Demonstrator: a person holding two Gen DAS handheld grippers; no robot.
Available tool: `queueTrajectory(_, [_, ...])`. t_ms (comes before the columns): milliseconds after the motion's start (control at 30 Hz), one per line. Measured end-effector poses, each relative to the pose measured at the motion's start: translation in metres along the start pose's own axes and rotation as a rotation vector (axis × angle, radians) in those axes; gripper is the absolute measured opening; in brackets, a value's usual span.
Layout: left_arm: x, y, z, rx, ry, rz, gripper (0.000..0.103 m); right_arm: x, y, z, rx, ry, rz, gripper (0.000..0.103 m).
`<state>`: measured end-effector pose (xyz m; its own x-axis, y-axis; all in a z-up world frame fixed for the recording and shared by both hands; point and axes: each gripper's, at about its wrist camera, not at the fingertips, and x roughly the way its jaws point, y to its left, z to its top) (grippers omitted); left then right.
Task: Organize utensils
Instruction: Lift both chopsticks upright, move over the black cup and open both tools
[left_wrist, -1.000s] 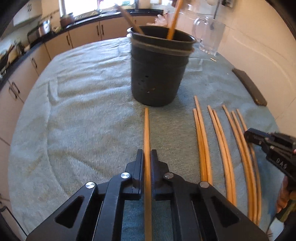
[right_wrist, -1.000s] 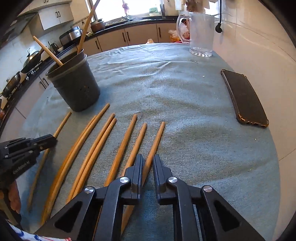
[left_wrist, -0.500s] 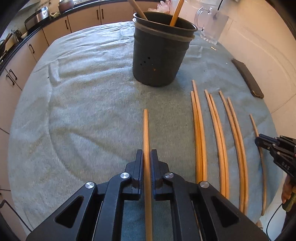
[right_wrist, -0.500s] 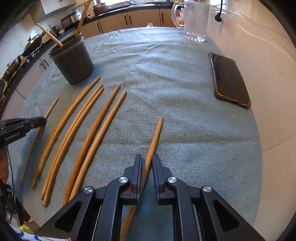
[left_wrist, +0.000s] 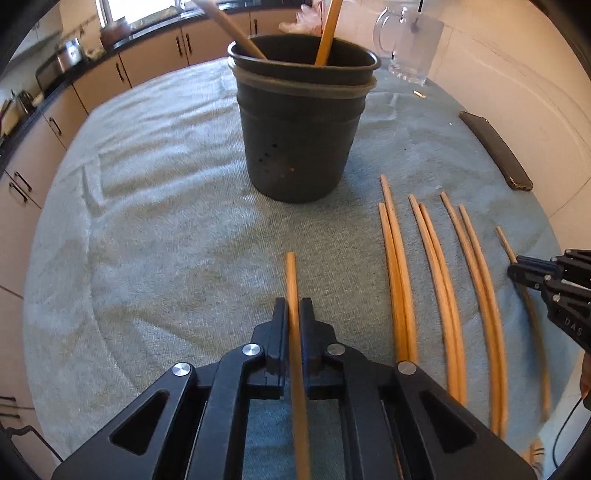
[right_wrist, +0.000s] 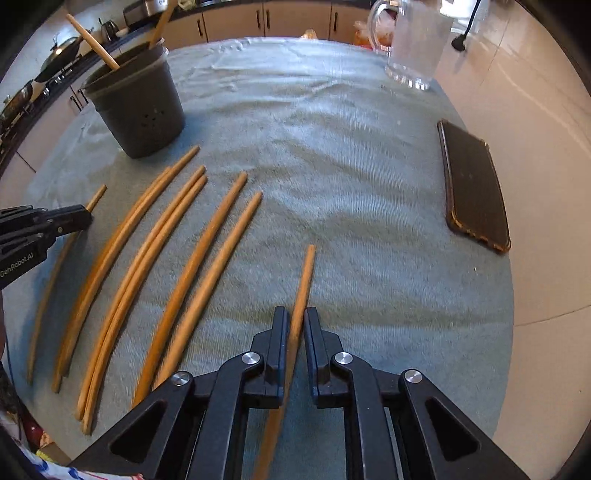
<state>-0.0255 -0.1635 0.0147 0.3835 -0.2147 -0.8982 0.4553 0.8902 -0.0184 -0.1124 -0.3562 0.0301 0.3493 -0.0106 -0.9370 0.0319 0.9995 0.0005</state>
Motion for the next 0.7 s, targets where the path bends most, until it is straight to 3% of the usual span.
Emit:
queueTrajectory(133, [-0.021,0.009,-0.008,-0.056,-0.064,-0.026,0.005,-0.007,-0.007,-0.006,0.056,-0.069,0.065,0.006])
queueTrajectory(300, [-0.084,0.007,-0.019,-0.051,-0.233,-0.028,0.005,-0.044,-0.011,-0.018,0.094,-0.217,0.132,0.006])
queueTrajectory(567, [-0.156,0.0,-0.05,-0.061,-0.389,-0.077,0.005,-0.106,-0.004,-0.045,0.1,-0.423,0.126,0.007])
queueTrajectory(700, [-0.181,-0.003,-0.066,-0.05,-0.455,-0.056,0.005,-0.136,0.003,-0.059,0.089,-0.511,0.12,0.007])
